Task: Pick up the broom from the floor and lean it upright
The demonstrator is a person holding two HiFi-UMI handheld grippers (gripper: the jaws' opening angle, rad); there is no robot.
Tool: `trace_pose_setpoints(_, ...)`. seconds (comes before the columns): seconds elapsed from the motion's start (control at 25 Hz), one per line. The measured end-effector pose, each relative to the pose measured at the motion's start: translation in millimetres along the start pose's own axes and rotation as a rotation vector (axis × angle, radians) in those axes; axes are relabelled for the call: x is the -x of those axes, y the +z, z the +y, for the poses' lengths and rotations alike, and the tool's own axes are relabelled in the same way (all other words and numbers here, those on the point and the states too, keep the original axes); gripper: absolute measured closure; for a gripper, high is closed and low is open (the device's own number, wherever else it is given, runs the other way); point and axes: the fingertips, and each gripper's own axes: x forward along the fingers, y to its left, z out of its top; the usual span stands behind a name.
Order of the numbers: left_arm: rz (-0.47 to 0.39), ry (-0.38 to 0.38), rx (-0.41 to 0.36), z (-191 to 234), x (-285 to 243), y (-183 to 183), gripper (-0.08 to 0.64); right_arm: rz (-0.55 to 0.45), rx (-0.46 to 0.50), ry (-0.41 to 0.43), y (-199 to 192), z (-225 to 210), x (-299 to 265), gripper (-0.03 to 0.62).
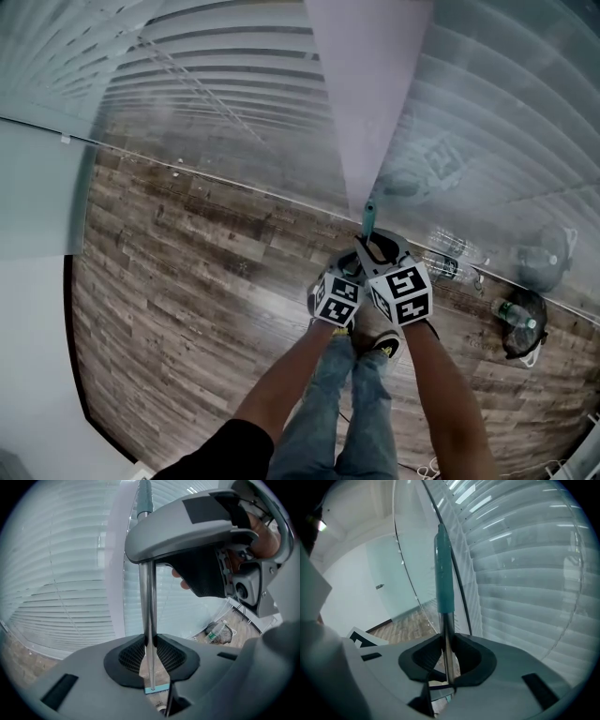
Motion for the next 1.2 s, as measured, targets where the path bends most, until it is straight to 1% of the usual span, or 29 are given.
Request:
trace_pose_setpoints(0.16, 0.015, -0.010, 0.007, -1, 5, -2, 0.472, -0.008, -0.033, 0.008, 0, 2, 2, 0.499)
trace_pose_setpoints(0.28, 0.044, -0.018, 0.001, 1, 10, -11, 0.472, -0.006, -0.063, 0.011, -5, 5, 1, 0.499)
trace_pose_setpoints(0.4, 0.043, -0.005, -0.016, 5, 11, -18, 0.472, 0.003, -0.079, 0.006, -12, 5, 0, 0.499)
trace_pose_setpoints(0.52, 0.029, 0.011, -0.006, 9, 8, -18, 0.472, 0.010, -0.077, -0.008, -11, 3, -2, 0.499)
trace_pose_setpoints(0.64, 0.041, 0.006, -0.019, 9, 5, -17, 0.472, 0.027, -0.064, -0.015, -12, 2, -4, 0.499)
trace_pose_setpoints(0.8, 0.053, -0.001, -0.032, 14, -1, -14, 0.472, 0.041, -0.057, -0.004, -11, -1, -11, 0.499)
trace_pose_setpoints(0.96, 0.057, -0.003, -0.031, 18, -1, -15, 0.472, 0.050, -0.047, 0.001, -9, 1, -16, 0.499)
trace_pose_setpoints(1.2, 0.049, -0.014, -0.025, 18, -3, -14, 0.472, 0.046, -0.059, 0.007, -9, -1, -17, 0.499)
